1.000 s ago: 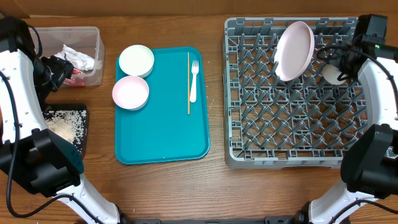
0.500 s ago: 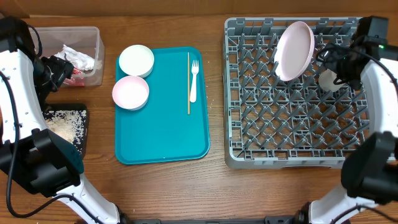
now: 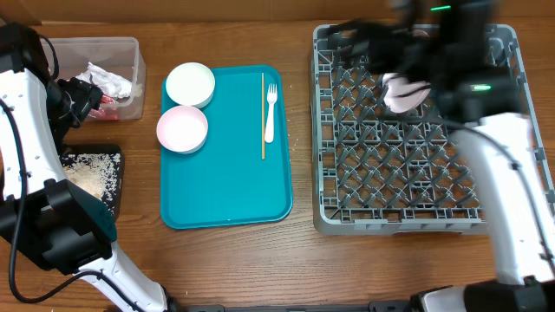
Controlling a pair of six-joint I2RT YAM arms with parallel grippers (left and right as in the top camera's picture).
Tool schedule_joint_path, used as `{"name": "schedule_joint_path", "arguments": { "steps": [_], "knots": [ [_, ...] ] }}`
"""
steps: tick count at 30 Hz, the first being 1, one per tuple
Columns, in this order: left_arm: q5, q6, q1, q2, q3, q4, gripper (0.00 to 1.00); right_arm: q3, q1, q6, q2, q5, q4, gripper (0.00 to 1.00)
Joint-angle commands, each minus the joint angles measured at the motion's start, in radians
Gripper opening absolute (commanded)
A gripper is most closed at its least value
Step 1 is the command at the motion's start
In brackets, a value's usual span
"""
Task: Sort waste into correct bins and load items into the dishwasher rack
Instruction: 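Return the right gripper to the pink bowl and grip its rim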
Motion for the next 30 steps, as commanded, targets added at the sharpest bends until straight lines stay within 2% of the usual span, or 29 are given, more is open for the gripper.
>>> {"name": "schedule_joint_path", "arguments": {
  "steps": [1,4,10,13,20,30],
  "knots": [
    [-0.011,-0.01,-0.008,0.003,-0.002,0.0,1.0,-0.004,0.219,0.019,0.067,0.326,0.025,0.99],
    [-0.011,-0.01,-0.008,0.003,-0.002,0.0,1.0,-0.004,0.376,0.08,0.161,0.513,0.069,0.94],
    [-0.011,-0.01,-0.008,0.003,-0.002,0.0,1.0,-0.004,0.499,0.14,0.347,0.589,0.169,0.9],
    [-0.011,-0.01,-0.008,0.003,-0.002,0.0,1.0,-0.004,0.517,0.217,0.436,0.576,0.216,0.87],
    [-0.011,-0.01,-0.008,0.003,-0.002,0.0,1.0,-0.004,0.534,0.236,0.581,0.425,0.335,0.84],
    [-0.011,-0.01,-0.008,0.003,-0.002,0.0,1.0,-0.004,0.584,0.234,0.688,0.503,0.385,0.79]
  ]
}}
